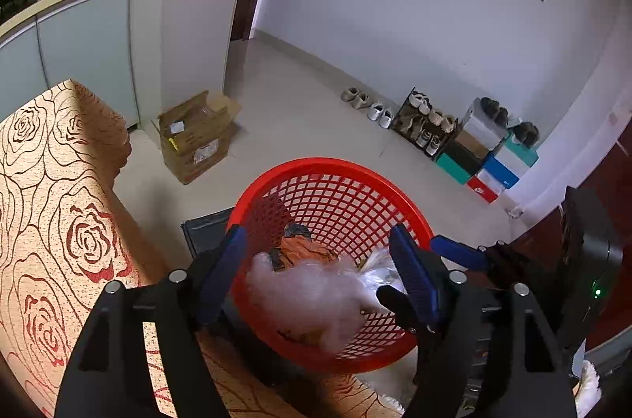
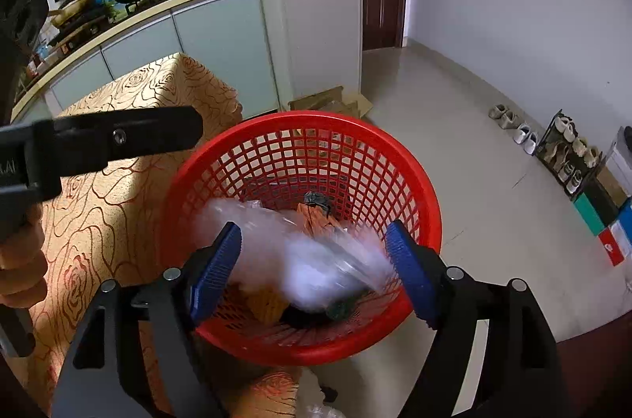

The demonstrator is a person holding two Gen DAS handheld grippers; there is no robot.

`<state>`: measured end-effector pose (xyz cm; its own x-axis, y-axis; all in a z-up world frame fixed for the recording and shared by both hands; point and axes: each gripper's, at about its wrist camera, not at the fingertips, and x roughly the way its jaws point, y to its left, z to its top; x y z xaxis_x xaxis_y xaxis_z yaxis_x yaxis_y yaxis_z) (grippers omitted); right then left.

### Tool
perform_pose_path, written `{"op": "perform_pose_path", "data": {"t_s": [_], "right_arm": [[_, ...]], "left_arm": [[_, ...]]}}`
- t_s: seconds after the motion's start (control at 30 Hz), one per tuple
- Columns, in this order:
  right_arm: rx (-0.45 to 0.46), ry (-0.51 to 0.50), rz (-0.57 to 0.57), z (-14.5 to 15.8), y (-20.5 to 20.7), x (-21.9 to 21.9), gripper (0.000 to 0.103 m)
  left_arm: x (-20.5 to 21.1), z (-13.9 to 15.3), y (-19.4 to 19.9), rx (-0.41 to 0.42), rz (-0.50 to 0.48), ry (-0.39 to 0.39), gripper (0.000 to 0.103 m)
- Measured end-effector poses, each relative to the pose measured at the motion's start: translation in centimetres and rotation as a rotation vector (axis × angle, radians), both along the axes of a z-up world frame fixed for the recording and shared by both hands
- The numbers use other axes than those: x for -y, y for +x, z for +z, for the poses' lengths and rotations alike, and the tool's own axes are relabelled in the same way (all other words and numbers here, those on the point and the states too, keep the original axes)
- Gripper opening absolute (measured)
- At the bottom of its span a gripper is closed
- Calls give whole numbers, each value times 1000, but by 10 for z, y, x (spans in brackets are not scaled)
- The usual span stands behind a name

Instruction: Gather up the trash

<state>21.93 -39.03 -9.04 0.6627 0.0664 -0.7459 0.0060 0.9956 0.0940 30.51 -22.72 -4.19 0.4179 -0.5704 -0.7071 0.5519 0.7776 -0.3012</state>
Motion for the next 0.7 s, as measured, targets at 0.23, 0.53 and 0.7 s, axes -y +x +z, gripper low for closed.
{"op": "perform_pose_path", "data": {"t_s": [0.23,0.53,0.7], "right_arm": [[30,32,-39,14,-19,5,74],[102,89,-121,46,-62,-9,86],[142,101,-141,64,-88,-24,87]], "left_arm": [[-20,23,-15,75,61,9,75],[-54,59,-65,241,169,82,81],[-71,77,-102,341,228,127,85]]}}
